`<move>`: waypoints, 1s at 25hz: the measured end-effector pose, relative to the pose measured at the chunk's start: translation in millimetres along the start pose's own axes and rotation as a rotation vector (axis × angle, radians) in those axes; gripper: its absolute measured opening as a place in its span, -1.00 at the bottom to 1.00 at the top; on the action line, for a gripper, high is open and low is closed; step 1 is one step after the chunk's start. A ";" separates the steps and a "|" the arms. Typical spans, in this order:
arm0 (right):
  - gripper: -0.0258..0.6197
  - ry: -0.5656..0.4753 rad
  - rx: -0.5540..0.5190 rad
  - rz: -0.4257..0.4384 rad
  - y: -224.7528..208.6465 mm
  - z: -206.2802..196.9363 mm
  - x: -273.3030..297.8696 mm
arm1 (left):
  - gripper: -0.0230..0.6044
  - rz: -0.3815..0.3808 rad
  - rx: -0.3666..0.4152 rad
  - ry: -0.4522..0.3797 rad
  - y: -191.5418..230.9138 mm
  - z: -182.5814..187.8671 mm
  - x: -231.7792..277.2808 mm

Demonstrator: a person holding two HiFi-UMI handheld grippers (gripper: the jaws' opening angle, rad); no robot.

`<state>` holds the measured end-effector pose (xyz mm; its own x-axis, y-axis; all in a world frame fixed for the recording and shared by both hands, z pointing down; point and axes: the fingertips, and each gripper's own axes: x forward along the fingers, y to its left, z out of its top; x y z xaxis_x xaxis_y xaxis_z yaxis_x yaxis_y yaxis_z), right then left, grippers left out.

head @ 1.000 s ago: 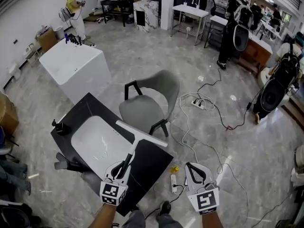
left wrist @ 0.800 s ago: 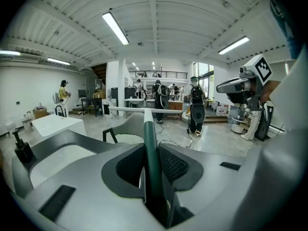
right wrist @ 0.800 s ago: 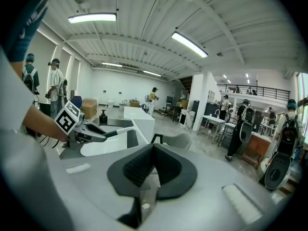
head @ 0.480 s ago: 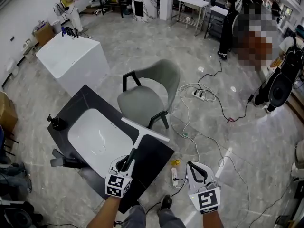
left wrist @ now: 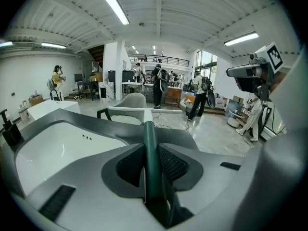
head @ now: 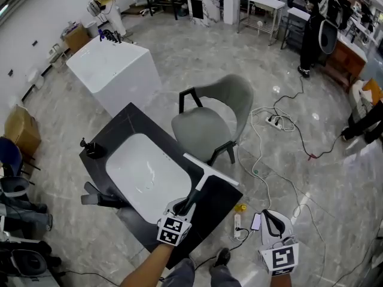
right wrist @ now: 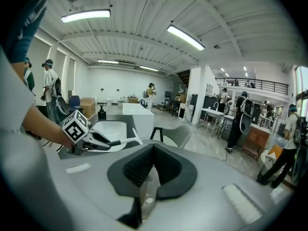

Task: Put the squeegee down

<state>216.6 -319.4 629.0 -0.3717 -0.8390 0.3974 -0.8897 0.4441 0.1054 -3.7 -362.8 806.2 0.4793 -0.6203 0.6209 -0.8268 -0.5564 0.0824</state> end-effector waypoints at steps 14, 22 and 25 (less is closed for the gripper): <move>-0.89 0.019 -0.009 0.025 1.4 -9.7 18.9 | -0.62 -0.022 -0.019 0.113 9.1 -33.7 24.3; -0.89 0.008 -0.006 0.023 -1.8 -2.0 18.5 | -0.61 -0.035 0.003 0.116 10.6 -39.9 28.6; -0.89 0.003 -0.013 0.023 -3.9 4.6 14.3 | -0.61 -0.063 0.007 0.119 4.7 -33.3 23.0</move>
<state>213.5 -334.5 630.1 -0.3915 -0.8273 0.4028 -0.8773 0.4677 0.1080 -6.4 -361.2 846.9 0.4916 -0.5145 0.7026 -0.7940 -0.5962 0.1189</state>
